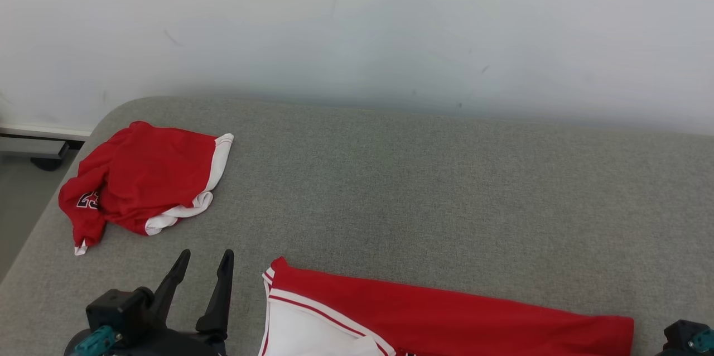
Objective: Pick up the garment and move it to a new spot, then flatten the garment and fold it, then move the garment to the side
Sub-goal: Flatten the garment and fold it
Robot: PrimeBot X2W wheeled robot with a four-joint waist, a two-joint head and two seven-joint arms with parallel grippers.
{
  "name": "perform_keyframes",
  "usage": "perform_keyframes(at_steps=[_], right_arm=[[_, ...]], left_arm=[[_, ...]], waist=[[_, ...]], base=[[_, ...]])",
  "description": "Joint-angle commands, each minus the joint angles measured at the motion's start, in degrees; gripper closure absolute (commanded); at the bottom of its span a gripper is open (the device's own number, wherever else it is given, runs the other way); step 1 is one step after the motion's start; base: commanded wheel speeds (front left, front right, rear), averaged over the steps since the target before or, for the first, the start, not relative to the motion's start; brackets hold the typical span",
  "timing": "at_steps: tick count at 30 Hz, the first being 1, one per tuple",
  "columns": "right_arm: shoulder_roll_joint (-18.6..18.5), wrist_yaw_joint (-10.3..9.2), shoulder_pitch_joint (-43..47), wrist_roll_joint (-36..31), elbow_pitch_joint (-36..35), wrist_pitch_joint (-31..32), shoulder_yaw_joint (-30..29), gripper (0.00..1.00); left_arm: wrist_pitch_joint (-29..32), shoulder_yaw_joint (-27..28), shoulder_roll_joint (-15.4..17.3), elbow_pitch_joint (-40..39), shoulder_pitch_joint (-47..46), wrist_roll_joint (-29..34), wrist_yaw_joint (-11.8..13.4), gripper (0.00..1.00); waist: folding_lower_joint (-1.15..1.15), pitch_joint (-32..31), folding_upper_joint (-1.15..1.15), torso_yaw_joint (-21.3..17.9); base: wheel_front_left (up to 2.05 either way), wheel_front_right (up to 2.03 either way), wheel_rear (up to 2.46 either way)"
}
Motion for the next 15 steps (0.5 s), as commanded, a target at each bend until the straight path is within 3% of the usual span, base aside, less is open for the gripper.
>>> perform_keyframes(at_steps=[1, 3, 4, 5, 6, 8, 9, 15], right_arm=[[-0.09, -0.02, -0.80, 0.37, 0.70, -0.39, 0.05, 0.00], [-0.08, -0.02, -1.21, 1.06, 1.58, -0.77, 0.07, 0.00], [-0.05, -0.02, -1.45, 1.19, 2.04, -0.85, 0.12, 0.09], [-0.04, -0.02, -1.70, 1.50, 2.46, -0.80, 0.22, 0.23], [-0.02, -0.02, -1.91, 1.77, 2.85, -0.92, 0.30, 0.56], [0.02, -0.02, -2.19, 1.79, 3.48, -1.16, 0.46, 0.89], [0.01, -0.02, -2.45, 1.84, 3.75, -1.25, 0.53, 1.00], [-0.09, -0.07, -4.25, 1.52, 4.08, -1.38, -0.50, 1.00]], left_arm=[[-0.11, -0.02, 0.23, 0.20, -0.50, -0.07, -0.33, 0.00], [0.00, -0.08, 0.31, 0.20, -0.50, -0.09, -0.36, 0.00], [0.07, -0.11, 0.34, 0.17, -0.53, -0.15, -0.38, 0.00], [0.11, -0.13, 0.37, 0.15, -0.57, -0.20, -0.40, 0.00], [0.15, -0.15, 0.39, 0.14, -0.60, -0.20, -0.32, 0.00], [0.17, -0.17, 0.45, 0.08, -0.65, -0.26, -0.22, 0.00], [0.18, -0.19, 0.46, 0.05, -0.73, -0.29, -0.23, 0.00], [0.11, -0.38, 0.34, 0.24, -0.96, -0.40, -0.29, 0.00]], waist=[[0.00, 0.03, 0.00, 0.03], [0.00, 0.08, 0.00, 0.07], [0.00, 0.13, 0.00, 0.10], [0.00, 0.17, 0.00, 0.13], [0.00, 0.20, 0.00, 0.16], [0.00, 0.31, 0.00, 0.21], [0.00, 0.40, 0.00, 0.25], [0.00, 0.81, 0.00, 0.24]], base=[[0.00, 0.00, 0.00], [0.00, 0.00, 0.00], [0.00, 0.00, 0.00], [0.00, 0.00, 0.00], [0.00, 0.00, 0.00], [0.00, 0.00, 0.00], [0.00, 0.00, 0.00], [0.00, 0.00, 0.00]])
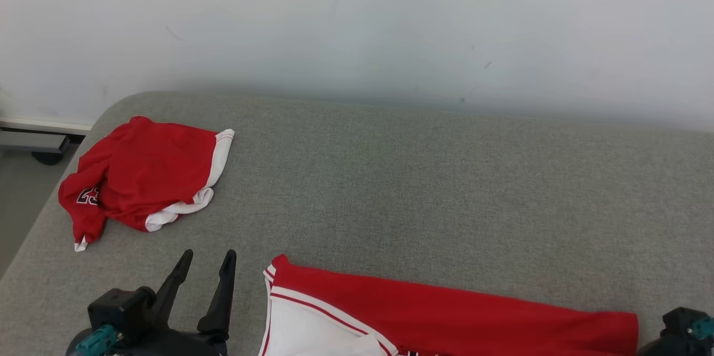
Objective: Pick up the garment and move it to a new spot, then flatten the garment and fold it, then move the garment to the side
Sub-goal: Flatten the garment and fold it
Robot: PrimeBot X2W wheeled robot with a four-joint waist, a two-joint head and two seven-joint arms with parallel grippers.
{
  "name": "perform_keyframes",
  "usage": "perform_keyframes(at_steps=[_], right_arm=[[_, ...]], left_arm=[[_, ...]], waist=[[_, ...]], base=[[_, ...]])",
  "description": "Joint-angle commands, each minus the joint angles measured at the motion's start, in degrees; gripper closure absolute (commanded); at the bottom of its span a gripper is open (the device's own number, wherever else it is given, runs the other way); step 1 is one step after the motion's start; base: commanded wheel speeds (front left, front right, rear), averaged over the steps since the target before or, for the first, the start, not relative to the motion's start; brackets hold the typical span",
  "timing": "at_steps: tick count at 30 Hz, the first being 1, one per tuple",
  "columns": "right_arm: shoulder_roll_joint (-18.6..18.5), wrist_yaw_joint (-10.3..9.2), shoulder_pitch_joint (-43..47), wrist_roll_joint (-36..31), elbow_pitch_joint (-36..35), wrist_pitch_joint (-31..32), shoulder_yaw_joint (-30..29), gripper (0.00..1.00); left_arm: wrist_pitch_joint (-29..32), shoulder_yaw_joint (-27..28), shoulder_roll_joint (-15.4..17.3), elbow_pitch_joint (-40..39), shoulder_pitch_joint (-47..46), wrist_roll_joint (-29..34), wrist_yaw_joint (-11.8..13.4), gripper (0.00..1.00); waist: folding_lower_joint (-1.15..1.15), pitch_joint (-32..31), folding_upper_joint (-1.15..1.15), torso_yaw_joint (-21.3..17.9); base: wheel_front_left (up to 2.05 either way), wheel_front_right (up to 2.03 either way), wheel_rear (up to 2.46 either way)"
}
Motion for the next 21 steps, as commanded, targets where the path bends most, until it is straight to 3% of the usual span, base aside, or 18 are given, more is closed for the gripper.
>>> perform_keyframes(at_steps=[1, 11, 21], right_arm=[[-0.26, -0.14, -1.23, -0.35, 0.39, 0.07, -0.87, 1.00], [-0.33, -0.14, -5.24, -6.36, -3.69, 3.56, -12.09, 1.00], [-0.27, -0.14, -8.67, -17.10, -16.81, 9.13, -23.59, 1.00]], left_arm=[[0.07, -0.02, 0.23, 0.18, -0.76, 0.04, 0.03, 0.00], [0.18, -0.36, 0.50, -0.17, -1.23, 0.15, -0.16, 0.00], [-0.20, -0.56, 0.60, -0.33, -2.03, 0.42, -0.28, 0.00]], waist=[[0.00, 0.10, 0.00, -0.04], [0.00, 1.05, 0.00, -0.22], [0.00, 2.48, 0.00, 0.43]], base=[[0.00, 0.00, 0.00], [0.00, 0.00, 0.00], [0.00, 0.00, 0.00]])
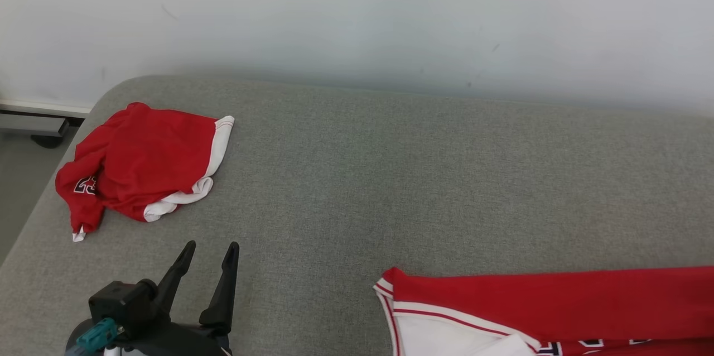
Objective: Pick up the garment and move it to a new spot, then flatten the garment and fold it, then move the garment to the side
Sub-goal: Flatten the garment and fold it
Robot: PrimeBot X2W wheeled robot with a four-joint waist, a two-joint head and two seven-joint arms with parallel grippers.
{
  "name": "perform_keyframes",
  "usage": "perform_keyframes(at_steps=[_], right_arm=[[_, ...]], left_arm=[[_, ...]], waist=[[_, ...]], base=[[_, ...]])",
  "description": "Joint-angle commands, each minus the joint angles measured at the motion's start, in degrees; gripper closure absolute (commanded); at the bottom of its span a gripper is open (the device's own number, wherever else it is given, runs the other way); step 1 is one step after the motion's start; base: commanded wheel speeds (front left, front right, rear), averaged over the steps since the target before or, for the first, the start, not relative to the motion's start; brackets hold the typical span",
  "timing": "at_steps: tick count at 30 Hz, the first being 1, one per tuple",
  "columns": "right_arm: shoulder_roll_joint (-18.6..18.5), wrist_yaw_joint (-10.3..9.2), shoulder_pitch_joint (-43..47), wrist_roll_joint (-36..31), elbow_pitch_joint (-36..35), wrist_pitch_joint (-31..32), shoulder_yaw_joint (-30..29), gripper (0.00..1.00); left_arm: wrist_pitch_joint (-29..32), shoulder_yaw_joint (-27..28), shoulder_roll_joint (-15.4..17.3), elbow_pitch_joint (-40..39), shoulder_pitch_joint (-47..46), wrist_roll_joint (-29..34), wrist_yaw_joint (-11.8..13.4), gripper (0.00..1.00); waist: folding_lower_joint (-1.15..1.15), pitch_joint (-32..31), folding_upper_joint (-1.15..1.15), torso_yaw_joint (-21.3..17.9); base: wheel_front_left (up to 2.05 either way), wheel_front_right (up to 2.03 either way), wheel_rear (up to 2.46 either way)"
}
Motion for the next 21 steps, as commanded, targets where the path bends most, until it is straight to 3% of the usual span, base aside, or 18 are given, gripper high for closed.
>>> perform_keyframes(at_steps=[1, 8, 16, 21], right_arm=[[-0.35, -0.12, -1.09, -1.71, -3.00, 1.16, -1.61, 1.00], [-0.29, -0.12, -0.18, -2.26, -9.08, 4.80, 0.49, 1.00], [-0.31, -0.12, 4.03, 8.79, -10.13, 9.78, 14.47, 1.00], [-0.30, -0.12, 5.27, 11.20, -10.30, 9.25, 23.66, 1.00]], left_arm=[[-0.30, 0.11, 0.25, 0.05, -0.82, 0.50, 0.14, 0.00], [-0.70, 0.18, 0.30, 0.39, -0.67, 0.38, 0.44, 0.00], [-0.44, -0.01, 0.35, 0.40, -0.35, -0.10, 0.69, 0.00], [-0.40, -0.05, 0.34, 0.51, -0.55, -0.30, 0.63, 0.00]], waist=[[0.00, 0.25, 0.00, 0.38], [0.00, -0.34, 0.00, 1.06], [0.00, -0.90, 0.00, 1.16], [0.00, -0.74, 0.00, 1.44]], base=[[0.00, 0.00, 0.00], [0.00, 0.00, 0.00], [0.00, 0.00, 0.00], [0.00, 0.00, 0.00]])
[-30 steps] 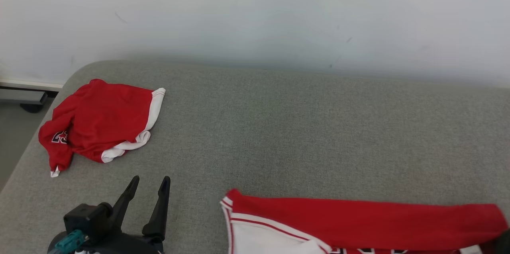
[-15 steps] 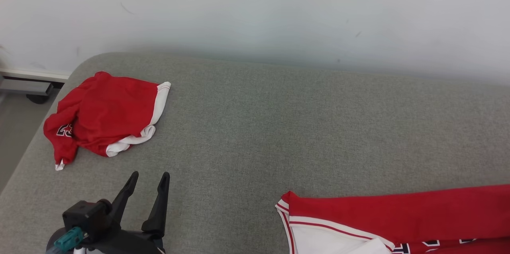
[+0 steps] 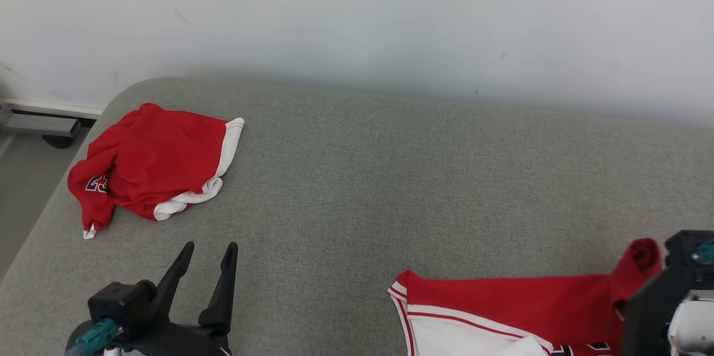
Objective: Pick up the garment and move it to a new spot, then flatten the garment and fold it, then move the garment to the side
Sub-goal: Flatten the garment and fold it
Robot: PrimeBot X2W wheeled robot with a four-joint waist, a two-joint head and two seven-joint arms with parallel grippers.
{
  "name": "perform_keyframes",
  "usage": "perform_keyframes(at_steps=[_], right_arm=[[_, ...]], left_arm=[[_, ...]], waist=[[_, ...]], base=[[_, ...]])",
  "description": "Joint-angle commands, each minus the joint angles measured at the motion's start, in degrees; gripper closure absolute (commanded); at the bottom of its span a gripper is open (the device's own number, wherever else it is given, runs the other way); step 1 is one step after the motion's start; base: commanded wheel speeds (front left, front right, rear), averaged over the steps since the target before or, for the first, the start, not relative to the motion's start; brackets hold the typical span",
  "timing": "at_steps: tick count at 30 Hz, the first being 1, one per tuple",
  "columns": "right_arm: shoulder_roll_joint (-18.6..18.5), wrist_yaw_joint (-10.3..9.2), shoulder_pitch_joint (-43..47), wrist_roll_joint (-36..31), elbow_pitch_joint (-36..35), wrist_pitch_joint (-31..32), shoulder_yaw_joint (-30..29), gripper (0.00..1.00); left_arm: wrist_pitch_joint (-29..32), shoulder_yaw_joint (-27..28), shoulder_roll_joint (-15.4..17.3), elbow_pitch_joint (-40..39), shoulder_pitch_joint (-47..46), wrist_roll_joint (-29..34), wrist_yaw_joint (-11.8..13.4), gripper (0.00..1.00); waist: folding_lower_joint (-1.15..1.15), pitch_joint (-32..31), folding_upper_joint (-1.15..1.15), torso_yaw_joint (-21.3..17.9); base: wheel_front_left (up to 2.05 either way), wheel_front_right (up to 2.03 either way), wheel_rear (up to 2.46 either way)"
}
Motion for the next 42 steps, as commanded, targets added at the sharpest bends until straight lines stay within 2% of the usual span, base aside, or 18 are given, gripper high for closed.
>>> perform_keyframes(at_steps=[1, 7, 14, 25, 34, 35, 36, 37, 42], right_arm=[[-0.18, -0.12, 0.15, 0.74, 0.22, -0.38, 2.39, 1.00], [-0.19, -0.12, -0.49, 3.07, 2.66, -1.74, 13.22, 1.00], [-0.19, -0.12, -1.38, 5.93, 5.35, -3.92, 22.08, 1.00], [-0.18, -0.13, -3.03, 7.93, 9.11, -5.95, 31.10, 1.00], [-0.18, -0.13, -3.35, 8.36, 10.74, -7.31, 32.41, 1.00], [-0.18, -0.13, -3.48, 8.59, 10.89, -7.56, 32.42, 0.71], [-0.18, -0.13, -3.64, 8.95, 10.81, -7.89, 32.53, 0.47], [-0.18, -0.13, -3.73, 9.36, 10.91, -8.41, 32.23, 0.00], [-0.19, -0.13, -4.51, 14.53, 10.95, -11.99, 31.81, 0.00]], left_arm=[[0.03, 0.09, 0.29, 0.21, -0.47, -0.07, 0.16, 0.00], [-0.15, -0.04, 0.06, 0.50, -0.85, -0.32, 0.08, 0.00], [-0.32, -0.13, 0.08, 0.66, -0.75, -0.61, 0.14, 0.00], [-0.07, -0.63, 0.03, 0.87, -1.15, -0.74, -0.02, 0.00], [-0.31, -0.63, 0.17, 1.13, -1.17, -0.77, 0.19, 0.00], [-0.30, -0.66, 0.19, 1.14, -1.14, -0.81, 0.23, 0.00], [-0.29, -0.68, 0.22, 1.15, -1.12, -0.86, 0.26, 0.00], [-0.31, -0.68, 0.25, 1.12, -1.10, -0.90, 0.28, 0.00], [-0.30, -0.74, 0.43, 1.09, -0.98, -1.01, 0.23, 0.00]], waist=[[0.00, 0.10, 0.00, 0.14], [0.00, 0.11, 0.00, 0.66], [0.00, -0.06, 0.00, 1.13], [0.00, -0.15, 0.00, 1.88], [0.00, -0.33, 0.00, 2.32], [0.00, -0.39, 0.00, 2.29], [0.00, -0.42, 0.00, 2.25], [0.00, -0.44, 0.00, 2.21], [0.00, -0.67, 0.00, 1.92]], base=[[0.00, 0.00, 0.00], [0.00, 0.00, 0.00], [0.00, 0.00, 0.00], [0.00, 0.00, 0.00], [0.00, 0.00, 0.00], [0.00, 0.00, 0.00], [0.00, 0.00, 0.00], [0.00, 0.00, 0.00], [0.00, 0.00, 0.00]])
